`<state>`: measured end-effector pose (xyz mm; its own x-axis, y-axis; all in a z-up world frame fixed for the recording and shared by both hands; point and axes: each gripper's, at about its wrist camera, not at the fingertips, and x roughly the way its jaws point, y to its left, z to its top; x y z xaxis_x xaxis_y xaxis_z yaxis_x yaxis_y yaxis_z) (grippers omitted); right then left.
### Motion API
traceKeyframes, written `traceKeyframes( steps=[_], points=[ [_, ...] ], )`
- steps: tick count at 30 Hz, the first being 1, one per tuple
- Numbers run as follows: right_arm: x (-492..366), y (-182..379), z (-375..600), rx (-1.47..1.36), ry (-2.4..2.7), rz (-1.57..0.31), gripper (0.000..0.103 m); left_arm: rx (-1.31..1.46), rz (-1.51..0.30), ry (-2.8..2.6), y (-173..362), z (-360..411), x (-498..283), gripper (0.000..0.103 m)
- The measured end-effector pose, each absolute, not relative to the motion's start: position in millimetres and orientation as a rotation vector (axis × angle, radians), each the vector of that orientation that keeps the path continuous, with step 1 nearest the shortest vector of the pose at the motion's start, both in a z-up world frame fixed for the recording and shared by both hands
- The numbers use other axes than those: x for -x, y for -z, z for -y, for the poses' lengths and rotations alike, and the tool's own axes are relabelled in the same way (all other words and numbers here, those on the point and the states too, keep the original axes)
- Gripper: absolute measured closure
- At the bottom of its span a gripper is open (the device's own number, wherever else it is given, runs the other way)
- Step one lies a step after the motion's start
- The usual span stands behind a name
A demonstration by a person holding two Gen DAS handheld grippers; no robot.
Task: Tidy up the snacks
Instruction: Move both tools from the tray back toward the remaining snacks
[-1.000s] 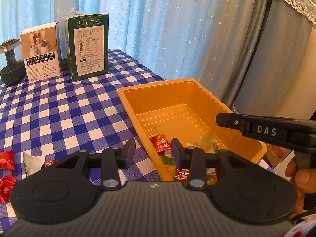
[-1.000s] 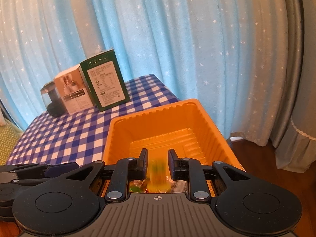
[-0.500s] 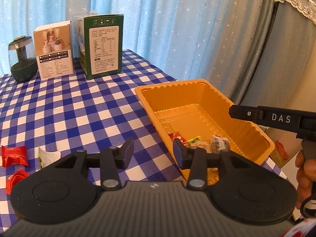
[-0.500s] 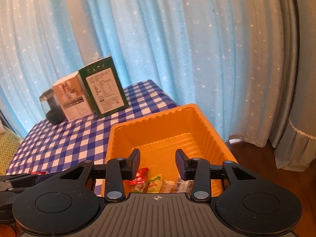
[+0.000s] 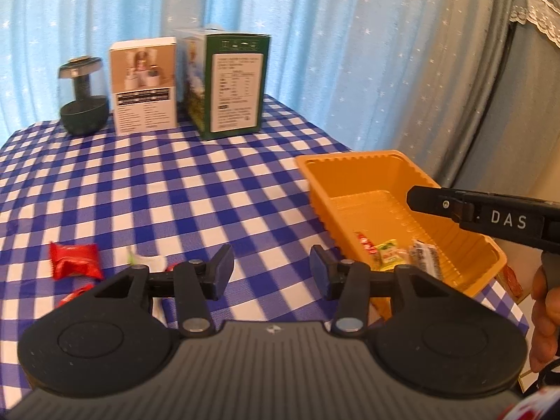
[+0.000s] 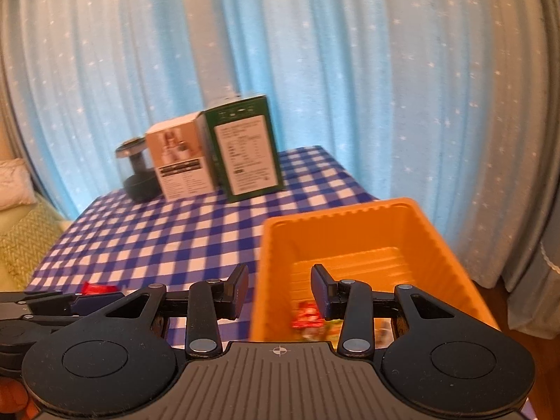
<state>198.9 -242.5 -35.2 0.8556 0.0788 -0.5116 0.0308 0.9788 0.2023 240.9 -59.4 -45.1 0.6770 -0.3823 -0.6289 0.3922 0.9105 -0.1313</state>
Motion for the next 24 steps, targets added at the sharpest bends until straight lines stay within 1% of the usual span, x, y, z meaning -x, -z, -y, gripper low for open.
traceKeyframes(
  steps=[10,14,24],
  points=[
    [-209.6,36.6,194.0,-0.155,-0.123,-0.561,0.063,0.011,-0.699,0.357,43.8,8.3,-239.6,0.055],
    [-218.2,39.1,177.1,-0.143,-0.163,-0.577,0.063,0.026,-0.7,0.301,43.4,-21.7,-242.0,0.052],
    [-240.3,50.4,149.0,-0.145,-0.258,-0.645,0.063,0.014,-0.735,0.197,52.7,-79.3,-253.7,0.051]
  ],
)
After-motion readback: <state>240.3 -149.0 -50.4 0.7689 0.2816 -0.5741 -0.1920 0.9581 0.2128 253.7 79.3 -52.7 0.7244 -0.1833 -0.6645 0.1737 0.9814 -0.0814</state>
